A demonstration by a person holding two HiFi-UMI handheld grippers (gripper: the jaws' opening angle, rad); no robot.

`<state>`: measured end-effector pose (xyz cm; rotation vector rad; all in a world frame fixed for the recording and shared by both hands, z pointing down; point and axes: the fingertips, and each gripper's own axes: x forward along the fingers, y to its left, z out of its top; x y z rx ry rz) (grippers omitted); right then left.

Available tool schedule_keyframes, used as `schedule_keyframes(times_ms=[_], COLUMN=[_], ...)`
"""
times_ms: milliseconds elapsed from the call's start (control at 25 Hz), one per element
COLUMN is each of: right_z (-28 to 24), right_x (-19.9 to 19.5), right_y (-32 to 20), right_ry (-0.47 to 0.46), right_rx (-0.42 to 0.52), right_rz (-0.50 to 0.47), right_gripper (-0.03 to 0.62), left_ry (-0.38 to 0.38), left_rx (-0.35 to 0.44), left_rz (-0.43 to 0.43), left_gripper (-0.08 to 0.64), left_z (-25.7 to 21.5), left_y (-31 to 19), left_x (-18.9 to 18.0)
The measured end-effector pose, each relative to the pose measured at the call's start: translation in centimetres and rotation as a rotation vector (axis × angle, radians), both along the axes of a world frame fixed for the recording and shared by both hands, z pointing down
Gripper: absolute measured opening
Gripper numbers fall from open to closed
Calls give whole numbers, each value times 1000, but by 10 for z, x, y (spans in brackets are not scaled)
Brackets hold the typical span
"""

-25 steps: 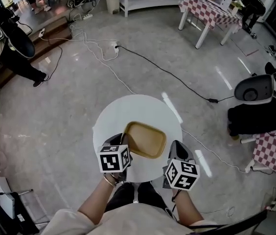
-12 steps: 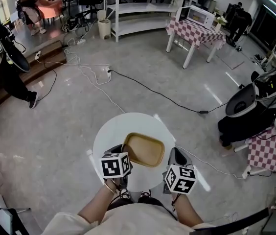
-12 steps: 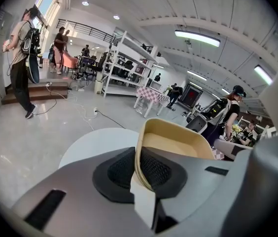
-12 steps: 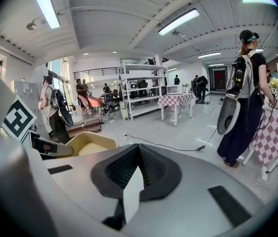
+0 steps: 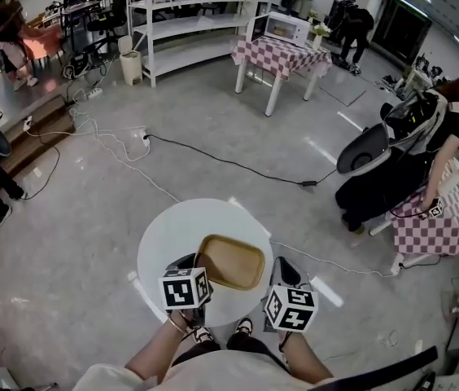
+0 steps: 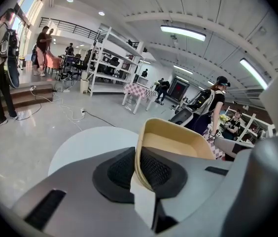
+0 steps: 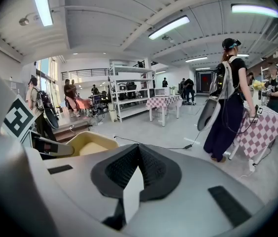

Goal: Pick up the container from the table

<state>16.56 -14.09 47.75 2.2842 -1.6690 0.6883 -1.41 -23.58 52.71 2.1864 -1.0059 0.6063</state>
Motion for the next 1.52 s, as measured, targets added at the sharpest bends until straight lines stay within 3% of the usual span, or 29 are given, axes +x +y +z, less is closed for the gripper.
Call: schedule_keyframes(times_ms=[480,800,1160,1520], right_z=[-5,-12,-1,-8], right_x=[53,79,140,182], right_y=[70,125,206,259], right_ry=[11,7,-21,5], right_rx=[31,49,54,70], right_rz=[178,220,341,382], right_gripper=[25,25,25,25], left_ry=[17,0,-8,-10], left_rx=[19,12,9,28], left_rz=[135,172,252,289], left_gripper=[40,40,40,40], left_z=[-3,-1,4,-6], left_y=[33,82,146,185], left_x=[64,94,152,201])
